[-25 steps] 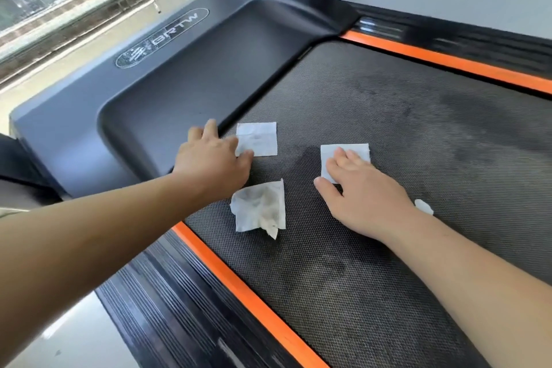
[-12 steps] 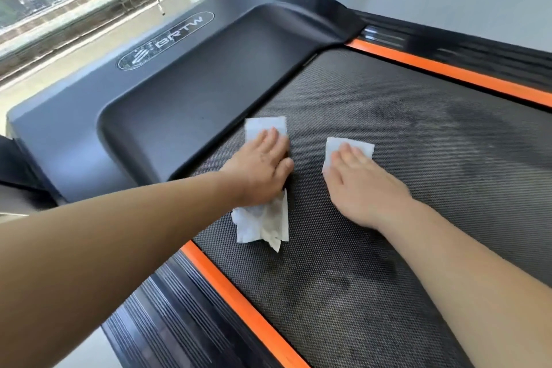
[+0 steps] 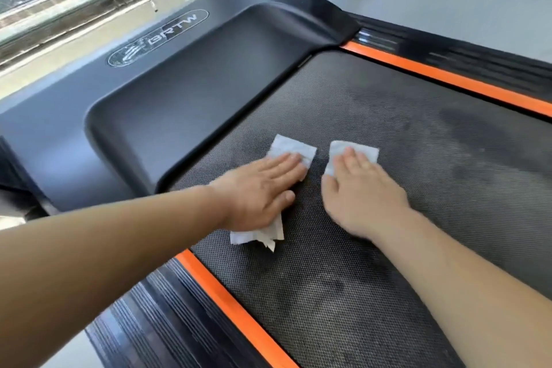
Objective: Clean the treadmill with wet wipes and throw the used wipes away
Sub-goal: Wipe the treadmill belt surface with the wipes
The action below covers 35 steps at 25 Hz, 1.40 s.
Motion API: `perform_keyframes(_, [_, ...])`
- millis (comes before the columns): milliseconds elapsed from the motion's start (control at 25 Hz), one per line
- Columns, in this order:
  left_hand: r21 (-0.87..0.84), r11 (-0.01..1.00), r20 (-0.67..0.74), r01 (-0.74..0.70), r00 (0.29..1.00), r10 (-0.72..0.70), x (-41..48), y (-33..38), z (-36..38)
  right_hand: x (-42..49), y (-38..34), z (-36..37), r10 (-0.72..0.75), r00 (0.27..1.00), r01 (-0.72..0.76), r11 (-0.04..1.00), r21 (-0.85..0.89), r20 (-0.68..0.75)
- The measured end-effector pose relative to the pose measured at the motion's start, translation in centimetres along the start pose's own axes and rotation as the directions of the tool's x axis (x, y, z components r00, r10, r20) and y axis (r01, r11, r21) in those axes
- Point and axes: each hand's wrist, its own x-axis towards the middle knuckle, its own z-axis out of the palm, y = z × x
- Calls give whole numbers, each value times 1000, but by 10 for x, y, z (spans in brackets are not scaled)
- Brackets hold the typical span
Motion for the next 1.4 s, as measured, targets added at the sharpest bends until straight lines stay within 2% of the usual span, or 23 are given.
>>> perform_keyframes(80, [-69, 961, -6, 269, 963, -270, 18, -14, -10, 20, 7, -7, 74, 997, -75, 996, 52, 17])
perform_keyframes(120, [-96, 950, -7, 298, 954, -300, 23, -15, -11, 25, 3, -11, 48, 999, -49, 997, 63, 7])
perform_keyframes(240, [-108, 993, -14, 43, 999, -44, 19, -5, -2, 9, -13, -5, -259, 964, 259, 966, -16, -62])
perform_keyframes(280, [-109, 994, -13, -8, 1000, 6, 18, -12, 0, -1, -12, -6, -328, 944, 328, 945, -6, -28])
perform_keyframes(320, [-113, 993, -14, 35, 999, -36, 22, -25, -3, -6, -8, -8, -364, 931, 364, 931, 6, 12])
perform_keyframes(400, [-138, 970, -54, 202, 976, -211, 35, -33, -13, -1, 8, -17, -350, 937, 350, 937, -1, 0])
perform_keyframes(440, [-143, 969, -60, 199, 976, -209, 39, -28, -17, 10, 14, -19, -293, 956, 293, 956, -5, -29])
perform_keyframes(560, [-82, 995, -31, -51, 998, 48, 44, -3, -11, 52, 24, -26, -80, 997, 80, 993, -87, 0])
perform_keyframes(600, [-72, 996, -36, -59, 998, 57, 50, -7, -10, 65, 25, -26, -49, 998, 53, 993, -103, 34])
perform_keyframes(640, [-94, 995, -48, 15, 999, -19, 62, -19, -12, 73, 24, -27, -48, 997, 54, 993, -102, 59])
perform_keyframes(720, [-109, 972, -52, 207, 975, -214, 84, -30, -22, 75, 21, -30, -103, 994, 107, 990, -89, 41])
perform_keyframes(760, [-108, 965, -50, 238, 968, -244, 89, -25, -22, 67, 19, -30, -161, 987, 161, 981, -106, 3])
perform_keyframes(840, [-82, 988, -67, 130, 988, -136, 82, -5, -14, 35, 14, -27, -325, 944, 316, 940, -130, -57])
perform_keyframes(960, [-96, 995, -33, -41, 999, 38, 57, -3, -11, -15, 18, -27, -408, 910, 413, 906, -92, 73])
perform_keyframes(1040, [-106, 993, -24, 48, 998, -50, 70, -26, -17, -10, 32, -33, -391, 917, 397, 914, -81, 83])
perform_keyframes(1120, [-125, 975, -45, 183, 981, -190, 88, -27, -25, 17, 50, -41, -291, 956, 292, 955, -46, 33])
perform_keyframes(1160, [-138, 974, -55, 179, 981, -188, 91, -18, -26, 35, 57, -43, -213, 977, 214, 976, -52, 11])
perform_keyframes(1240, [-115, 993, -49, 10, 999, -16, 88, 4, -18, 64, 68, -44, -63, 997, 66, 996, -60, 51])
perform_keyframes(1280, [-109, 990, -33, -87, 996, 84, 84, 10, -15, 73, 69, -43, -25, 997, 29, 998, -54, 71])
perform_keyframes(1320, [-114, 985, -39, -127, 992, 123, 84, 7, -16, 77, 68, -42, -20, 997, 24, 999, -47, 68])
perform_keyframes(1360, [-120, 989, -63, -83, 995, 76, 90, -3, -19, 72, 64, -43, -32, 998, 34, 999, -31, 61])
perform_keyframes(1400, [-140, 990, -98, 34, 994, -48, 97, -12, -23, 63, 60, -42, -69, 997, 70, 997, -21, 45])
